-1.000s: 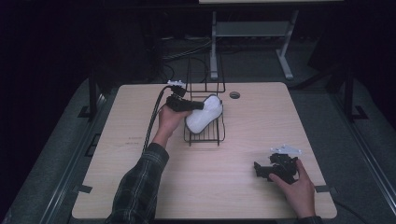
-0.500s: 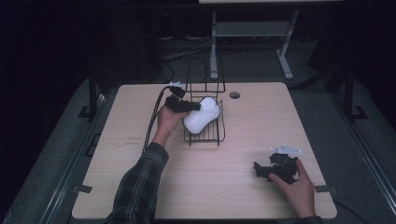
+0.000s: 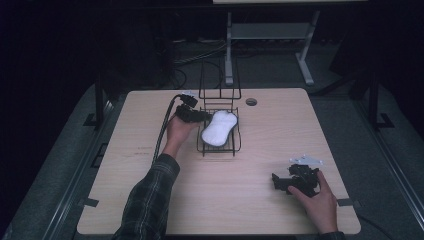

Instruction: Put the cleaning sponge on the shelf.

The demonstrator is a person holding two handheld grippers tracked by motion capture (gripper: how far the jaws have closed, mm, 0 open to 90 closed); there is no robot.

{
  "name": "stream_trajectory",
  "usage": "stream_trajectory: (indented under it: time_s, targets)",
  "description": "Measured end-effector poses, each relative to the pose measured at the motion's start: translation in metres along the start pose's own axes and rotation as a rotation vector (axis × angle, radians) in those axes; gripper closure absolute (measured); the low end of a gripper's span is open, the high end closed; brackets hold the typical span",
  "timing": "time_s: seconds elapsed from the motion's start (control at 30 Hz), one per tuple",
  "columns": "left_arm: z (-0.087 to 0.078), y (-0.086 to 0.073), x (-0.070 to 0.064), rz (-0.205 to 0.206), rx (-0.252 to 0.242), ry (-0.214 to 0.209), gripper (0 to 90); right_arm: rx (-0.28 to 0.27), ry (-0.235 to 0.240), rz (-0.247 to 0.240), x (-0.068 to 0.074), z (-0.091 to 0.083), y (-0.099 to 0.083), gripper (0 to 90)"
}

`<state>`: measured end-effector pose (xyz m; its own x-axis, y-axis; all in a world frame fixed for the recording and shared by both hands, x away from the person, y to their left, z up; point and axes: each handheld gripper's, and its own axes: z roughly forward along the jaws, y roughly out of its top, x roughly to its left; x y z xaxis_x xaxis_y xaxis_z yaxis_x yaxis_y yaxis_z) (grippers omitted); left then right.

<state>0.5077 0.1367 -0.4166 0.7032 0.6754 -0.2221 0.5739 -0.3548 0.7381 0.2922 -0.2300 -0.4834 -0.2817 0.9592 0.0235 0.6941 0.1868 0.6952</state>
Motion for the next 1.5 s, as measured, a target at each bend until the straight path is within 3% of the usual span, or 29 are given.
stream_trajectory:
  time_s: [0.23, 0.57, 0.67, 0.97, 1.33, 1.5]
  targets:
    - [-0.012, -0.007, -0.003, 0.029, 0.000, -0.025, 89.4, 0.000, 0.000, 0.000, 0.000, 0.000, 0.000, 0.0]
    - [-0.021, -0.025, -0.020, 0.083, 0.005, -0.057, 89.5, 0.001, 0.000, 0.000, 0.000, 0.000, 0.000, 0.0]
    - [-0.020, -0.033, -0.026, 0.103, 0.028, -0.067, 89.5, 0.000, 0.000, 0.000, 0.000, 0.000, 0.000, 0.0]
    - [-0.018, -0.040, -0.035, 0.122, 0.041, -0.091, 89.6, 0.000, 0.000, 0.000, 0.000, 0.000, 0.000, 0.0]
    - [-0.015, -0.043, -0.044, 0.103, 0.029, -0.127, 89.6, 0.000, 0.000, 0.001, 0.000, 0.000, 0.000, 0.0]
    - [-0.015, -0.043, -0.045, 0.103, 0.025, -0.125, 89.5, 0.001, 0.000, 0.001, 0.000, 0.000, 0.000, 0.0]
